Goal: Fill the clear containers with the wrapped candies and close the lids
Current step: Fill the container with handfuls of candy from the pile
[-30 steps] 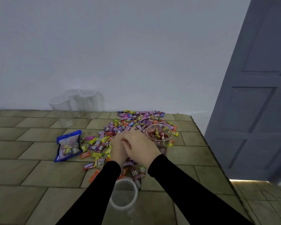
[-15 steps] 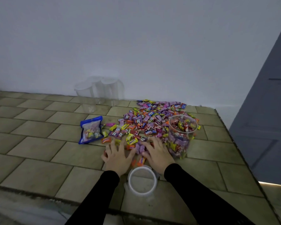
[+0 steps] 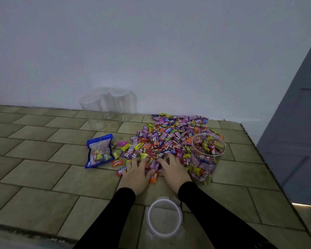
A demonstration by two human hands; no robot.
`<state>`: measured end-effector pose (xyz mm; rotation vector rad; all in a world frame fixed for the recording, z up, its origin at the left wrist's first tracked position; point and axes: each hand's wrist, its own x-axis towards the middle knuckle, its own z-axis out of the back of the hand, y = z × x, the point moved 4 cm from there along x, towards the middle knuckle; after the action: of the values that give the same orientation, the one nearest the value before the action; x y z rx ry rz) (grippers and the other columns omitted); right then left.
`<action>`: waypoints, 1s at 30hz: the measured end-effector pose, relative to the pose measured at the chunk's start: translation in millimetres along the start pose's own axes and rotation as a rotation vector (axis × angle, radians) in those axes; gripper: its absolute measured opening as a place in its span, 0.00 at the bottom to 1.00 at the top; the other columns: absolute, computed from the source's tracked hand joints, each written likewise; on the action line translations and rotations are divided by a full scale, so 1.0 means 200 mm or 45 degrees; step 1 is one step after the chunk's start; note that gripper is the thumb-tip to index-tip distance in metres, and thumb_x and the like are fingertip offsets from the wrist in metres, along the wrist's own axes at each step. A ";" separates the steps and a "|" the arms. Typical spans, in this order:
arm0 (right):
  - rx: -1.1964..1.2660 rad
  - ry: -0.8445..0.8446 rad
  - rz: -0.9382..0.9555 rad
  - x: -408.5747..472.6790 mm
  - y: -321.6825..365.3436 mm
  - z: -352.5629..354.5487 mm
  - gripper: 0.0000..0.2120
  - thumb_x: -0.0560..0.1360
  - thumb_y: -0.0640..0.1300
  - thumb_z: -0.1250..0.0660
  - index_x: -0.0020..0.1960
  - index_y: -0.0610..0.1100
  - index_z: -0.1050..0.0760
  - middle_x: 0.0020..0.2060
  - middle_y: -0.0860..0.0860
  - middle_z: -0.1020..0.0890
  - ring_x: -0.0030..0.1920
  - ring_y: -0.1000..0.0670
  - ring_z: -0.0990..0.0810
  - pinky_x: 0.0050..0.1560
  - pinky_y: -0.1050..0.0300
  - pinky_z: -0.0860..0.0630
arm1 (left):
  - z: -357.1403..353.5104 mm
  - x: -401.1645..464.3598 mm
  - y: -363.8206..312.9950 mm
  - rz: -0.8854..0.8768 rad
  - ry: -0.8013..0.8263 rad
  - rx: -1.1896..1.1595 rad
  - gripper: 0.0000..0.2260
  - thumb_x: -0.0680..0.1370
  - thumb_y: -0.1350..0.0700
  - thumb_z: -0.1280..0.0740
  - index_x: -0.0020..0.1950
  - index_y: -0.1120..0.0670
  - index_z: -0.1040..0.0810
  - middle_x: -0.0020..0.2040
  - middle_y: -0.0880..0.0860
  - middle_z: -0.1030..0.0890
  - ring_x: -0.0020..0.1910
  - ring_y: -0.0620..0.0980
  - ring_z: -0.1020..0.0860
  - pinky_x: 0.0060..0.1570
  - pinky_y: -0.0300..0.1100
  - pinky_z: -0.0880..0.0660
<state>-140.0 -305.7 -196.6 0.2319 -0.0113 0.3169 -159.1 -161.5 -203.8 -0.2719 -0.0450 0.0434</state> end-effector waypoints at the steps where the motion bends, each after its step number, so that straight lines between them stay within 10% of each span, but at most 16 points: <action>1: 0.022 0.006 -0.017 0.01 0.00 0.00 0.18 0.82 0.50 0.44 0.71 0.51 0.37 0.66 0.44 0.37 0.64 0.42 0.35 0.57 0.49 0.30 | 0.00 0.01 0.00 -0.008 -0.013 -0.008 0.22 0.81 0.39 0.46 0.73 0.43 0.38 0.69 0.52 0.35 0.67 0.52 0.36 0.63 0.50 0.37; 8: 0.099 0.029 -0.054 0.07 0.01 0.01 0.14 0.82 0.39 0.46 0.66 0.47 0.35 0.61 0.43 0.35 0.58 0.42 0.31 0.48 0.52 0.31 | 0.00 0.11 -0.01 -0.007 0.000 -0.101 0.16 0.83 0.47 0.46 0.70 0.46 0.35 0.65 0.51 0.30 0.66 0.52 0.34 0.62 0.49 0.37; 19: 0.174 -0.010 -0.091 0.07 0.08 0.15 0.24 0.80 0.33 0.49 0.74 0.46 0.41 0.65 0.42 0.34 0.63 0.42 0.31 0.60 0.51 0.30 | 0.04 0.16 -0.08 0.062 -0.038 -0.433 0.11 0.82 0.55 0.42 0.64 0.52 0.30 0.59 0.55 0.24 0.60 0.56 0.29 0.56 0.48 0.32; 25: 0.263 -0.197 -0.010 0.08 0.13 0.30 0.15 0.80 0.33 0.44 0.64 0.43 0.33 0.58 0.50 0.33 0.55 0.52 0.30 0.43 0.68 0.31 | 0.13 0.17 -0.08 0.170 -0.229 -0.639 0.09 0.82 0.54 0.42 0.60 0.54 0.28 0.56 0.54 0.23 0.57 0.54 0.26 0.55 0.50 0.28; 30: 0.363 -0.366 0.095 0.05 0.20 0.47 0.10 0.83 0.42 0.45 0.63 0.43 0.31 0.55 0.46 0.30 0.51 0.47 0.26 0.48 0.56 0.28 | 0.28 0.14 -0.15 0.208 -0.367 -0.950 0.11 0.83 0.56 0.43 0.63 0.58 0.29 0.54 0.53 0.25 0.51 0.49 0.28 0.45 0.39 0.36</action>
<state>-140.0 -286.8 -94.8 0.5598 -0.2605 0.3573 -133.3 -174.4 -141.7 -1.0147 -0.3291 0.2303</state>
